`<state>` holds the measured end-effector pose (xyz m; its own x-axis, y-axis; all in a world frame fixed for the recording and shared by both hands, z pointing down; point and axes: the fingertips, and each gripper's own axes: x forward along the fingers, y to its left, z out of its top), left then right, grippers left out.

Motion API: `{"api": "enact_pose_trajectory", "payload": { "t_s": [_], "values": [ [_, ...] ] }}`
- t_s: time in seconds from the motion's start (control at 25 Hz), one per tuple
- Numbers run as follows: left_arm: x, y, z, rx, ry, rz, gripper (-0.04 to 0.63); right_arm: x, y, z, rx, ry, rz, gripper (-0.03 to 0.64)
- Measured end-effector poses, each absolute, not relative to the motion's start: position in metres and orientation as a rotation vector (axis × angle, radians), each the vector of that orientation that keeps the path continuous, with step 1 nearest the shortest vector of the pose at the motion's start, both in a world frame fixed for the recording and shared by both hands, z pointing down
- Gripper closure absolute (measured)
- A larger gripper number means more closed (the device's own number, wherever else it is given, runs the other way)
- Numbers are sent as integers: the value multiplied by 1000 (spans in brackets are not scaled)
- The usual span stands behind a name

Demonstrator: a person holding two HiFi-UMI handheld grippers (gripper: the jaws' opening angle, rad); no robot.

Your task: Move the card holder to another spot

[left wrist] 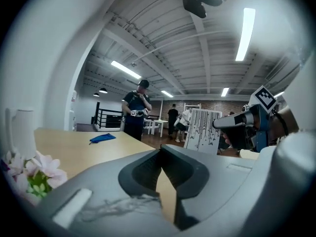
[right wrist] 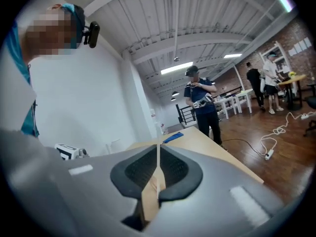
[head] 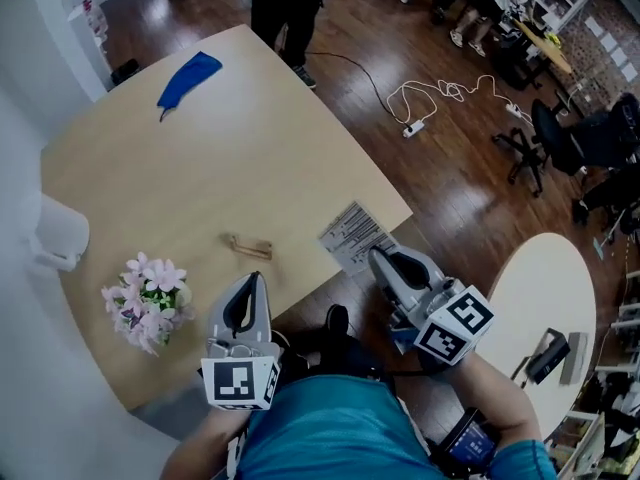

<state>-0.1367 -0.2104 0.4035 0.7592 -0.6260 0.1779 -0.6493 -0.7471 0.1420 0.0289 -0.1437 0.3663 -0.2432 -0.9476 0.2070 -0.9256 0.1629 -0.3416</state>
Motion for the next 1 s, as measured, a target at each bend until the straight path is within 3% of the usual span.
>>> {"api": "enact_pose_trajectory", "payload": {
  "t_s": [0.64,1.0],
  "values": [
    [31,-61,398,2958,-547,317,583,168,52,380,-1923,1903,-822,609],
    [68,-15,403,2991,-493,393,584,193,97,390,-1887,1872,-851,609]
  ]
}}
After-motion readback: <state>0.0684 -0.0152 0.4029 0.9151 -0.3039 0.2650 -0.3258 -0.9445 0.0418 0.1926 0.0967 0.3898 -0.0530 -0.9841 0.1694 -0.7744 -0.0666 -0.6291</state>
